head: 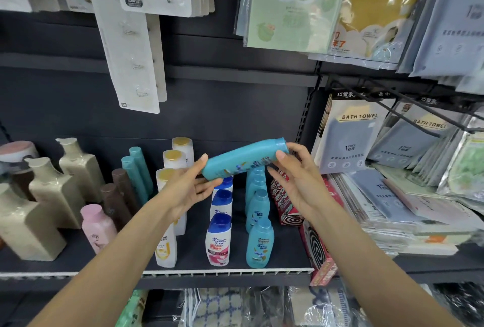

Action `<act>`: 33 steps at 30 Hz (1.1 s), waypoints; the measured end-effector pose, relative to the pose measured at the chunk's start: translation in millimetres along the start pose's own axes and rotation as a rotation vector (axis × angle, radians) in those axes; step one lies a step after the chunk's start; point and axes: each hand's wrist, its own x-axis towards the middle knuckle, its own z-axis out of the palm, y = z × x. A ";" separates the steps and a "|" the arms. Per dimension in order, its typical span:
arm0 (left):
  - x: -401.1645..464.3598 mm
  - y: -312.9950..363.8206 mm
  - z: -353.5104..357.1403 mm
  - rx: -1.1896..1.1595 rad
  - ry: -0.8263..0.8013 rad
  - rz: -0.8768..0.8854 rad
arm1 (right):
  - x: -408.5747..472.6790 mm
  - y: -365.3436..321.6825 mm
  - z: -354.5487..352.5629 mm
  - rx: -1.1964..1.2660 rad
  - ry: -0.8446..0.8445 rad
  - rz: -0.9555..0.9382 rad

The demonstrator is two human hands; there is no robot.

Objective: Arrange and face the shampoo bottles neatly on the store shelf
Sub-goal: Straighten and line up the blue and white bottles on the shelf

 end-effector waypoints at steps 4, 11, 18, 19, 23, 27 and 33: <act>8.9 -10.1 2.7 0.104 -0.044 -0.099 | 2.6 -4.1 6.3 -0.105 0.007 -0.047; 25.8 -26.5 -0.4 0.692 0.038 0.118 | 3.7 -7.6 -0.5 -0.227 0.164 -0.147; 38.0 -54.5 -20.3 1.385 -0.142 0.248 | 10.0 19.2 -20.5 -0.650 0.103 -0.285; 38.8 -56.8 -21.0 1.425 -0.159 0.245 | 11.7 24.4 -22.8 -0.696 0.083 -0.278; 41.1 -61.1 -23.6 1.514 -0.230 0.182 | 21.0 47.0 -32.7 -0.879 -0.014 -0.186; 42.1 -64.6 -26.9 1.503 -0.267 0.152 | 25.4 65.3 -42.7 -0.978 -0.027 -0.112; 44.2 -68.4 -31.0 1.463 -0.268 0.145 | 28.8 84.0 -54.2 -1.152 -0.013 0.060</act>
